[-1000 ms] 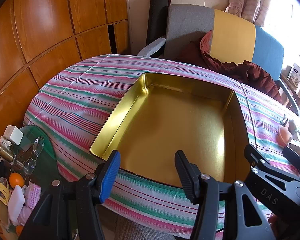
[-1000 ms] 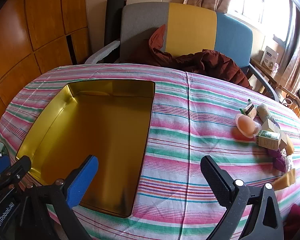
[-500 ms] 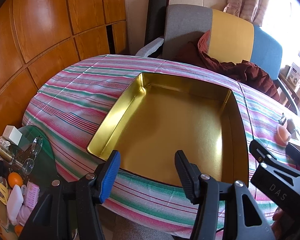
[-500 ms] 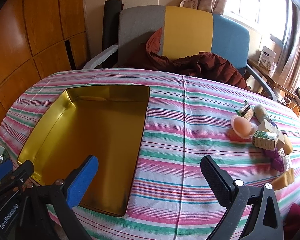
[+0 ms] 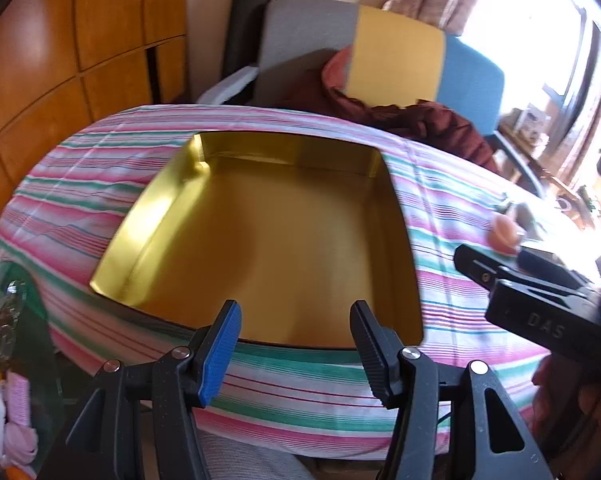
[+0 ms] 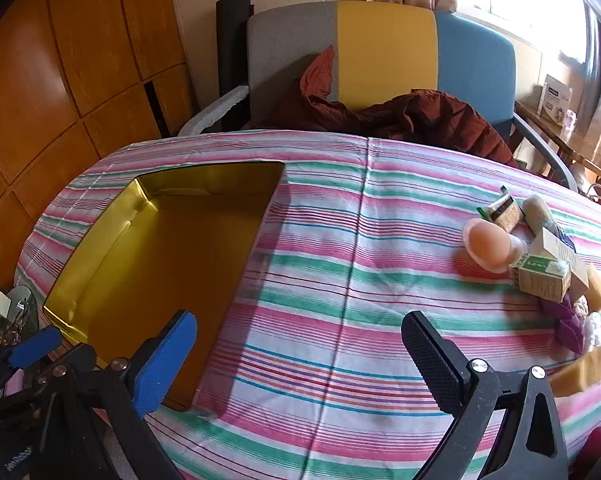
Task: Organize objects
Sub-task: 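Move both tools from the gold tray toward the cluster of items, then grasp the yellow sponge with the left tool while the right tool grasps the wrapped white ball, then carry the yellow sponge and wrapped ball into the gold tray and release both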
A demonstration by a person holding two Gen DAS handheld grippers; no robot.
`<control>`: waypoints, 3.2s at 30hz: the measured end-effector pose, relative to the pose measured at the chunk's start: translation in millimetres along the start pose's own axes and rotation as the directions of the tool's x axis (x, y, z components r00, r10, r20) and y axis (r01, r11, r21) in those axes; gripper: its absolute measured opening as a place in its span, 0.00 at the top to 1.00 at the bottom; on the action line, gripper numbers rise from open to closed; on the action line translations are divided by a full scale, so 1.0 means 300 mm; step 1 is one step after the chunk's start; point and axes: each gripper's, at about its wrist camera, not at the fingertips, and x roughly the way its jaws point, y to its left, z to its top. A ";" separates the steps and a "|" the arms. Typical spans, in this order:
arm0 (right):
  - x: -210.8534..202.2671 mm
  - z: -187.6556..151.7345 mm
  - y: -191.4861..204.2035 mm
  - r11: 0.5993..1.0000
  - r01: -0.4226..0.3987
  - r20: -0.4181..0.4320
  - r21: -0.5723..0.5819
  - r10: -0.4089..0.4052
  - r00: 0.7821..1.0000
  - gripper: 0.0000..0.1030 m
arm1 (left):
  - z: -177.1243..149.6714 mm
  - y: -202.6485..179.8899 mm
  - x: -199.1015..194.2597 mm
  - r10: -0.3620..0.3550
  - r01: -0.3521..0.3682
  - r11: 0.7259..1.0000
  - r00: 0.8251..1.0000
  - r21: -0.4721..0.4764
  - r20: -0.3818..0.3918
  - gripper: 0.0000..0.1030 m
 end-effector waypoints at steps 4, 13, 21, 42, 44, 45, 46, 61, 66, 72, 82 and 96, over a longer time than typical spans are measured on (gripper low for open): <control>-0.029 -0.046 -0.145 0.991 0.127 0.014 0.032 -0.127 0.992 0.00 | -0.024 -0.047 -0.008 -0.083 0.082 0.996 0.996 0.045 0.019 0.44; -0.163 -0.111 -0.549 0.904 0.391 0.007 0.172 -0.398 0.917 0.00 | -0.050 -0.157 0.027 -0.164 0.168 0.982 0.985 0.088 -0.055 0.44; -0.194 -0.119 -0.950 0.845 0.387 -0.104 0.369 -0.375 0.921 0.04 | -0.077 -0.271 0.007 -0.262 0.268 0.948 0.963 0.171 -0.056 0.44; -0.092 -0.170 -1.223 0.766 0.089 -0.107 0.636 -0.026 0.994 0.64 | -0.046 -0.706 0.102 -0.521 0.570 0.749 0.821 0.337 -0.231 0.27; -0.115 -0.175 -1.232 0.746 0.053 -0.062 0.663 -0.016 0.998 0.64 | -0.054 -0.787 0.119 -0.548 0.612 0.700 0.790 0.368 -0.273 0.23; -0.119 -0.175 -1.237 0.742 0.037 -0.044 0.669 -0.010 0.999 0.64 | -0.060 -0.827 0.130 -0.558 0.629 0.678 0.778 0.381 -0.290 0.23; -0.121 -0.168 -1.232 0.738 0.024 -0.030 0.674 -0.005 1.000 0.64 | -0.065 -0.870 0.142 -0.560 0.637 0.660 0.771 0.398 -0.304 0.23; -0.134 -0.144 -1.224 0.751 0.012 0.012 0.660 -0.026 1.000 0.62 | -0.106 -1.240 0.311 -0.527 0.666 0.524 0.743 0.531 -0.413 0.26; -0.129 -0.141 -1.220 0.759 0.022 0.003 0.651 -0.032 0.999 0.62 | -0.119 -1.235 0.364 -0.566 0.729 0.541 0.685 0.420 -0.460 0.54; -0.125 -0.131 -1.204 0.779 0.021 0.006 0.627 -0.032 0.999 0.62 | -0.126 -1.132 0.370 -0.610 0.745 0.561 0.667 0.361 -0.428 0.64; -0.132 -0.105 -1.146 0.827 -0.030 0.055 0.561 -0.001 0.998 0.62 | -0.157 -0.903 0.336 -0.614 0.707 0.644 0.705 0.291 -0.354 0.71; -0.082 -0.066 -0.946 0.915 -0.202 0.049 0.349 0.198 0.979 0.62 | -0.135 -0.681 0.257 -0.615 0.663 0.711 0.747 0.234 -0.252 0.71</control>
